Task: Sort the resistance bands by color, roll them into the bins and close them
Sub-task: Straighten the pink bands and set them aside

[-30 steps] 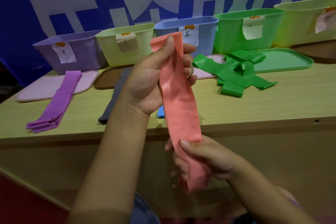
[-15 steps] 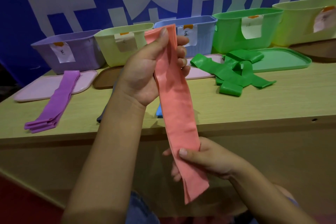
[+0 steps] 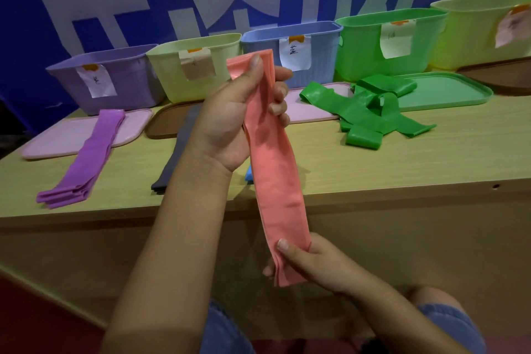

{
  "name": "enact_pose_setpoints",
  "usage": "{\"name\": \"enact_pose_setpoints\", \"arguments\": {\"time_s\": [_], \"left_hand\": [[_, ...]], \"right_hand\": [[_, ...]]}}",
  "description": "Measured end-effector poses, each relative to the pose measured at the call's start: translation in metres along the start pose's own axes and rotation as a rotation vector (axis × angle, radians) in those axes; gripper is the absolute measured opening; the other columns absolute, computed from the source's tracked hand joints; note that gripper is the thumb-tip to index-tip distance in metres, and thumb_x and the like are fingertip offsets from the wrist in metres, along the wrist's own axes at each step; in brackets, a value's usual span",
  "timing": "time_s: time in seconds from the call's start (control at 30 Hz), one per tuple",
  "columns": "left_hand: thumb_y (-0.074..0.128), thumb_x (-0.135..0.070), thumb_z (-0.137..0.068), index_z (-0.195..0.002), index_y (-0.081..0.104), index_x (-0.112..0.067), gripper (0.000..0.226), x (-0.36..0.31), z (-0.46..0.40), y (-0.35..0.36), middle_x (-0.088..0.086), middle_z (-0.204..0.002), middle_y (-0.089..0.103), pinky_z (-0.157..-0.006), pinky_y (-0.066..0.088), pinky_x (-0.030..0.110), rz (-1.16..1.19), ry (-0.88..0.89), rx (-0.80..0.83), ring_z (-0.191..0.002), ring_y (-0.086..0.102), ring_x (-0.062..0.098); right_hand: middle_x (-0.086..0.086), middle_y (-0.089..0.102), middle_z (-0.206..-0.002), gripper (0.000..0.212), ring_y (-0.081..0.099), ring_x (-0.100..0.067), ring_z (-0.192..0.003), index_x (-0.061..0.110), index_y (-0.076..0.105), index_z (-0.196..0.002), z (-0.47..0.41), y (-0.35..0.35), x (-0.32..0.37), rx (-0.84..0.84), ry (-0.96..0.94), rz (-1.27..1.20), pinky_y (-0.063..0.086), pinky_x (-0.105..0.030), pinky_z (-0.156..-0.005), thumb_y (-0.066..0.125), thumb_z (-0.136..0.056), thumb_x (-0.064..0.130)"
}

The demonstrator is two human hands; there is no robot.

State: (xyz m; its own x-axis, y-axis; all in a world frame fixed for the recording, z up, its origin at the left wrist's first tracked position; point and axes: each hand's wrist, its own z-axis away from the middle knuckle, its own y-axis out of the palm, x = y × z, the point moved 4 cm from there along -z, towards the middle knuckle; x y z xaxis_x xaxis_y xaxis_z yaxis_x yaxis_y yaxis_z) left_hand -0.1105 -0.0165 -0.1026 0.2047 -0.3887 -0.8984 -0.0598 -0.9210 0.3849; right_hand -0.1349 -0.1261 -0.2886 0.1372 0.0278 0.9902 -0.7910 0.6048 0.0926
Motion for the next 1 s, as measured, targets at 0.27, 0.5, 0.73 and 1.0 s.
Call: {"name": "enact_pose_setpoints", "arguments": {"time_s": [0.27,0.5,0.73,1.0], "left_hand": [[0.037,-0.031,-0.102,-0.082,0.056,-0.008,0.035,0.0,0.002,-0.007,-0.008,-0.049,0.04,-0.037,0.026,0.014,0.027,0.11,-0.162,-0.039,0.028,0.001],[0.039,-0.03,-0.102,-0.078,0.055,-0.008,0.036,0.009,0.006,-0.009,-0.007,-0.048,0.036,-0.035,0.022,0.015,0.04,0.116,-0.247,-0.037,0.026,0.002],[0.038,-0.028,-0.1,-0.077,0.054,-0.007,0.036,0.026,0.013,-0.003,-0.008,-0.046,0.034,-0.035,0.02,0.012,0.007,0.086,-0.156,-0.035,0.025,0.001],[0.046,-0.035,-0.087,-0.078,0.057,-0.006,0.031,0.034,0.023,0.017,-0.005,-0.048,0.038,-0.035,0.025,0.014,0.055,0.061,0.031,-0.036,0.029,0.002]], "right_hand": [[0.008,0.051,-0.038,0.05,0.045,-0.001,-0.035,0.017,0.053,-0.056,0.001,-0.002,-0.006,-0.199,-0.054,0.224,0.036,-0.016,-0.042,0.042,-0.095,0.047],[0.017,0.054,-0.046,0.034,0.05,0.007,-0.047,0.025,0.05,-0.066,-0.002,-0.007,-0.019,-0.311,-0.102,0.223,0.036,-0.01,-0.052,0.049,-0.089,0.049],[0.039,0.063,-0.087,0.011,0.057,0.018,-0.085,0.037,0.057,-0.093,0.004,-0.017,-0.011,-0.216,-0.186,0.36,0.042,-0.008,-0.075,0.063,-0.085,0.04],[0.017,0.064,-0.117,0.065,0.06,-0.005,-0.111,0.032,0.051,-0.119,0.033,-0.025,0.034,-0.208,-0.346,0.292,0.046,-0.022,-0.096,0.078,-0.064,0.051]]}}
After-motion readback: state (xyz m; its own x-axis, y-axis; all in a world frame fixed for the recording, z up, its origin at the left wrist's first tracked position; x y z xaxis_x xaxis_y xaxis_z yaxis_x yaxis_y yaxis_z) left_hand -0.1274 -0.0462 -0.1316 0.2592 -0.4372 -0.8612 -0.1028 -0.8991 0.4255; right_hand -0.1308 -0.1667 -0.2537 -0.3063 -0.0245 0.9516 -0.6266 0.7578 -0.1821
